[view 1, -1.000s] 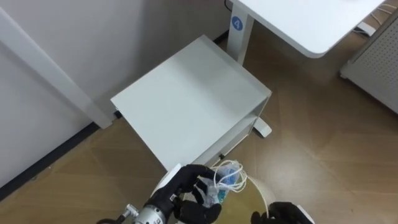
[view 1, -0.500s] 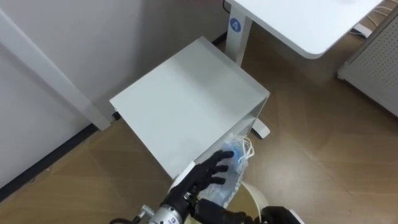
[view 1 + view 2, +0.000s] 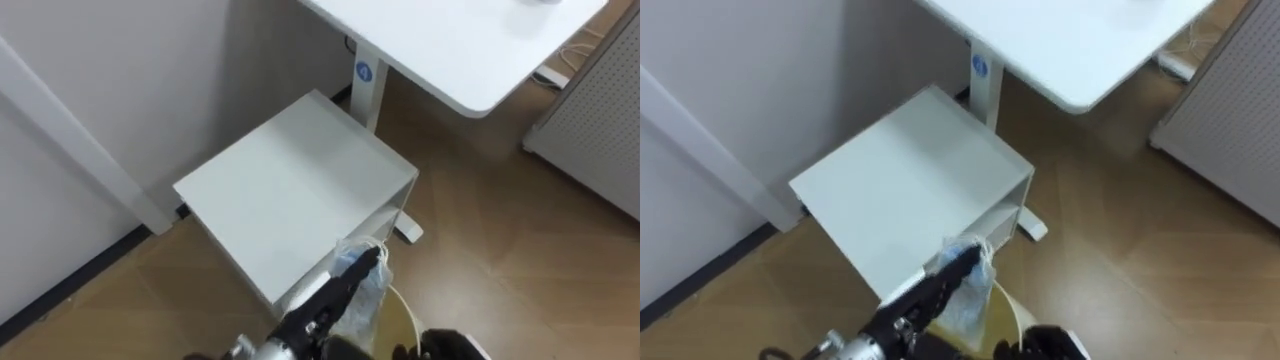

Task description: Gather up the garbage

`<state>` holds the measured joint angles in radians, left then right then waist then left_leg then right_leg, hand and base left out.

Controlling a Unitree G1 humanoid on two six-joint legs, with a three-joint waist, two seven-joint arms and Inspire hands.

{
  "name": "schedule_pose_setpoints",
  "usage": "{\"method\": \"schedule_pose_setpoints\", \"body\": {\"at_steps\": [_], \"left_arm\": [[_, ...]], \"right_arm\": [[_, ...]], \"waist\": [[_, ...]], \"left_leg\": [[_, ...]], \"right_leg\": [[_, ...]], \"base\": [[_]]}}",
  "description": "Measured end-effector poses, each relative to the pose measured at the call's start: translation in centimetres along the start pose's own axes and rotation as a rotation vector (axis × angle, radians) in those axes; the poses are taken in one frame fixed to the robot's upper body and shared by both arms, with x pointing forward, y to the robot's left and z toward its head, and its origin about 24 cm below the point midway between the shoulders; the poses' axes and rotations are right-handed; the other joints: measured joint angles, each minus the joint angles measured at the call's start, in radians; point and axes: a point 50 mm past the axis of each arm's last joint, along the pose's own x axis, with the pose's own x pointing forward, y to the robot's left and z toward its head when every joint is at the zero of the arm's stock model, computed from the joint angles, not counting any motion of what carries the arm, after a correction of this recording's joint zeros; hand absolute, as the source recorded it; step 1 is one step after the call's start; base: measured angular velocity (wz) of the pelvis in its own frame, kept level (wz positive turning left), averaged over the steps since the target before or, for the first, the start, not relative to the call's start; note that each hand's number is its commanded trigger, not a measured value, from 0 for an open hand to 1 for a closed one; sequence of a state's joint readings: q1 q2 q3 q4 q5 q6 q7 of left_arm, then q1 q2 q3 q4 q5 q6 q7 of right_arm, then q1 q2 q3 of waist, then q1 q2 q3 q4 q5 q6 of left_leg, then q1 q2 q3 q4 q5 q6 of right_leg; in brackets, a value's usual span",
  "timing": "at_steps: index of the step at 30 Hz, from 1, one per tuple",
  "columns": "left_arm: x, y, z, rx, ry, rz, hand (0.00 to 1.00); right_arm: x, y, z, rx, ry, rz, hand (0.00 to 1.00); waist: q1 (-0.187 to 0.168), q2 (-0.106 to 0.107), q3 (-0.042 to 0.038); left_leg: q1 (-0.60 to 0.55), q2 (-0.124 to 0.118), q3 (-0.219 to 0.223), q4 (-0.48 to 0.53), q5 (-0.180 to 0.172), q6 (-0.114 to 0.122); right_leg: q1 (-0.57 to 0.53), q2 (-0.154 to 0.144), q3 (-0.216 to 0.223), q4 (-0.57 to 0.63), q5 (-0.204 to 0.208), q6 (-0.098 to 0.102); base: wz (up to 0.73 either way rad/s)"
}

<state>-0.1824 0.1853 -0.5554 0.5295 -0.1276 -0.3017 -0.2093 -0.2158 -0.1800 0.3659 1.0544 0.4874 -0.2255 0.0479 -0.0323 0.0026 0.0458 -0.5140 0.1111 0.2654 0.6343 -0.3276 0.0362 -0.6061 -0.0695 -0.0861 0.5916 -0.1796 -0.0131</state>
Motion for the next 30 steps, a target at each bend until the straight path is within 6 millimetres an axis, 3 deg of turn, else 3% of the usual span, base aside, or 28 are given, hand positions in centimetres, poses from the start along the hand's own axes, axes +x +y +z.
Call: {"method": "schedule_pose_setpoints", "body": {"at_steps": [5,12,19,23,30], "left_arm": [[-0.9,0.6,-0.5,0.031,0.025,-0.051,0.0],[-2.8,1.8,1.9,0.09,-0.071,-0.115,0.0],[-3.5,1.4,3.1,0.051,-0.13,-0.146,0.0],[-4.7,1.3,4.8,0.049,-0.209,-0.135,0.0],[-5.7,2.1,7.1,0.07,-0.302,-0.094,0.0]], "right_arm": [[-0.2,-1.6,0.4,-0.03,-0.009,-0.03,1.0],[-0.7,-4.6,1.4,-0.069,-0.031,-0.091,1.0],[-0.7,-4.5,2.2,-0.071,-0.072,-0.079,1.0],[-1.2,-3.9,2.9,-0.038,-0.137,-0.048,1.0],[-2.1,-3.0,2.7,-0.025,-0.178,-0.002,1.0]], "waist": [[-0.009,0.015,-0.0004],[-0.013,0.043,-0.0089],[-0.016,0.042,-0.0145],[-0.007,0.038,-0.0181],[-0.02,0.025,-0.0357]], "left_leg": [[0.062,-0.002,-0.002,-0.039,0.002,-0.003],[0.152,-0.016,-0.001,-0.106,0.005,-0.008],[0.282,-0.031,-0.001,-0.179,0.017,-0.021],[0.363,-0.037,-0.004,-0.21,0.017,-0.022],[0.485,-0.053,-0.055,-0.276,0.019,-0.026]], "right_leg": [[0.069,0.003,-0.007,-0.044,0.004,0.005],[0.146,0.001,-0.011,-0.075,-0.007,0.011],[0.255,0.002,-0.01,-0.112,-0.027,0.013],[0.302,0.016,0.034,-0.125,-0.03,0.013],[0.384,0.06,0.118,-0.19,-0.003,0.015]], "base": [[0.01],[0.01],[-0.01],[-0.36],[-0.46]]}}
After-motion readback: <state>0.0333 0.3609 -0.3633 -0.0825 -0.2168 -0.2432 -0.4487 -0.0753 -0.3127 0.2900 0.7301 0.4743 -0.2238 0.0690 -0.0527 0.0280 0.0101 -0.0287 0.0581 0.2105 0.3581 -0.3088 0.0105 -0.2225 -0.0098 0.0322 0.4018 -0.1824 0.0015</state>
